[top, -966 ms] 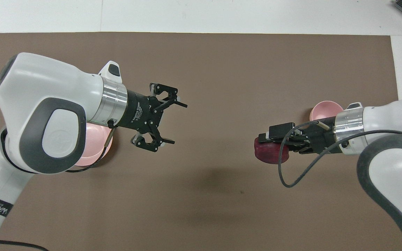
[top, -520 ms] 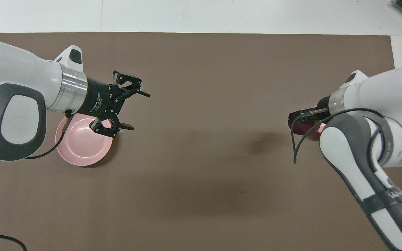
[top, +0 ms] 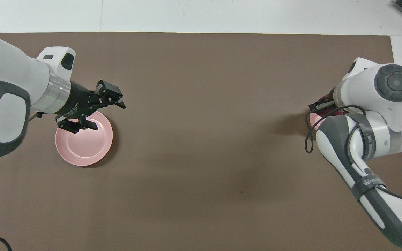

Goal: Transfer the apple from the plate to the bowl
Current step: 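Carry the apple over the pink bowl with the right gripper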

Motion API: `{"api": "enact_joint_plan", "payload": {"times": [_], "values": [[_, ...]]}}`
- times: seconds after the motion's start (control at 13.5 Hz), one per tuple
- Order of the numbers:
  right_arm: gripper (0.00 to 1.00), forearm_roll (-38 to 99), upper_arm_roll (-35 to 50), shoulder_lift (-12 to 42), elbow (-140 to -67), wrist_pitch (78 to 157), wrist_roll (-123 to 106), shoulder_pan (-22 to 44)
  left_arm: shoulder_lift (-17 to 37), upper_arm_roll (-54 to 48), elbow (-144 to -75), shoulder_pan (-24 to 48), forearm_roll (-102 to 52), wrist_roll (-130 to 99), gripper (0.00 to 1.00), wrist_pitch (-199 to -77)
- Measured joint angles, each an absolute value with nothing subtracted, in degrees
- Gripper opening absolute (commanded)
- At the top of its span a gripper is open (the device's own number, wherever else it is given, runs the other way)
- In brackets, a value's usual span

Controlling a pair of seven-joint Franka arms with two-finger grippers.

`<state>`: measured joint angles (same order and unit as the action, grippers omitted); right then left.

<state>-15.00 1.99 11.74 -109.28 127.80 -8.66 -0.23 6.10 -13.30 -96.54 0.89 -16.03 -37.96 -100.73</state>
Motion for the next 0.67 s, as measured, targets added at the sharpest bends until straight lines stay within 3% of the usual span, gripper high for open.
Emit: {"api": "enact_joint_plan", "payload": {"times": [0.67], "values": [[0.0,-18.62,1.86,15.66,-109.32,127.82,-9.51,-1.97,4.49,-12.44,-96.24,-2.53,-7.38,-16.8,1.0,-102.18]]}}
